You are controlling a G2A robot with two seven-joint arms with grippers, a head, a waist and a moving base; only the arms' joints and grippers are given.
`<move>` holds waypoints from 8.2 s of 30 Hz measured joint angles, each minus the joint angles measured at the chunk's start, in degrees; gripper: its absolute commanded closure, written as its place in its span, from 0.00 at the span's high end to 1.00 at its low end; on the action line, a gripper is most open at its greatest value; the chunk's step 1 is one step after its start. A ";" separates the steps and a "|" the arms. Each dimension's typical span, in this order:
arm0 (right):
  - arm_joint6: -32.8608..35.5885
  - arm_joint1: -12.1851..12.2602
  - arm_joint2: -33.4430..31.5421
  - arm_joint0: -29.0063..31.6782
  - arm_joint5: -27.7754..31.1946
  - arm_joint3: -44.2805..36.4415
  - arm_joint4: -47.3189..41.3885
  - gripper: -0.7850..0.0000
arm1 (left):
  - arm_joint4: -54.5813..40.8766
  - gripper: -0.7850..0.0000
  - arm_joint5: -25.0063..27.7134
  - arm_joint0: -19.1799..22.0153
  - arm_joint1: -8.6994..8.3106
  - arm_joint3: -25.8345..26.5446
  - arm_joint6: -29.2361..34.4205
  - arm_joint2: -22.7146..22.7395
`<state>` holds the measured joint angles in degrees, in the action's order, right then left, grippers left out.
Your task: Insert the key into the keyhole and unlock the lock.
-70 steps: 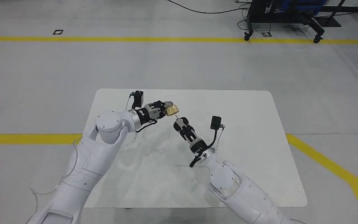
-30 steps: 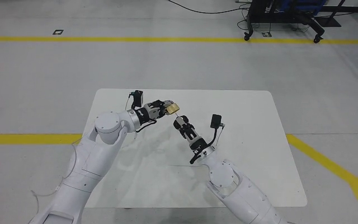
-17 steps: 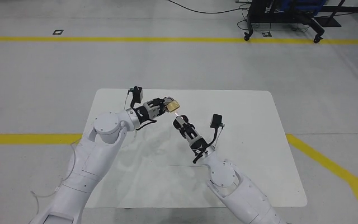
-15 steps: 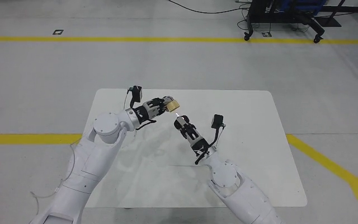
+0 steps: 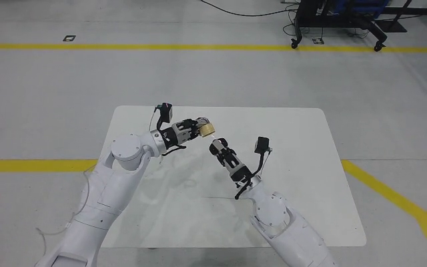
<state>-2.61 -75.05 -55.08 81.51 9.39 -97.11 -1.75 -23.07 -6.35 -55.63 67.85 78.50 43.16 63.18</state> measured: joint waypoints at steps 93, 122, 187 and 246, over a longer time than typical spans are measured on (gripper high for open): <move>9.93 -1.69 -13.34 7.79 8.88 -10.92 -7.51 0.00 | -14.01 0.00 -11.76 0.07 1.64 -3.15 0.98 1.51; 15.70 -2.13 -8.60 0.78 10.96 -0.62 -0.74 0.00 | -22.02 0.00 -16.36 3.16 2.25 -8.17 12.15 -0.77; 32.67 -1.09 -12.56 2.89 -3.08 -2.39 -22.13 0.47 | -13.15 0.00 2.02 0.66 1.49 -2.52 10.66 0.60; 43.90 -1.89 -13.70 -6.72 -20.44 12.72 -59.21 0.32 | 1.16 0.00 9.03 -0.01 1.38 -0.34 1.71 -0.33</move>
<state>41.30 -76.94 -68.79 74.80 -11.05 -84.39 -60.96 -21.90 2.67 -55.64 69.23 78.16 44.87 62.85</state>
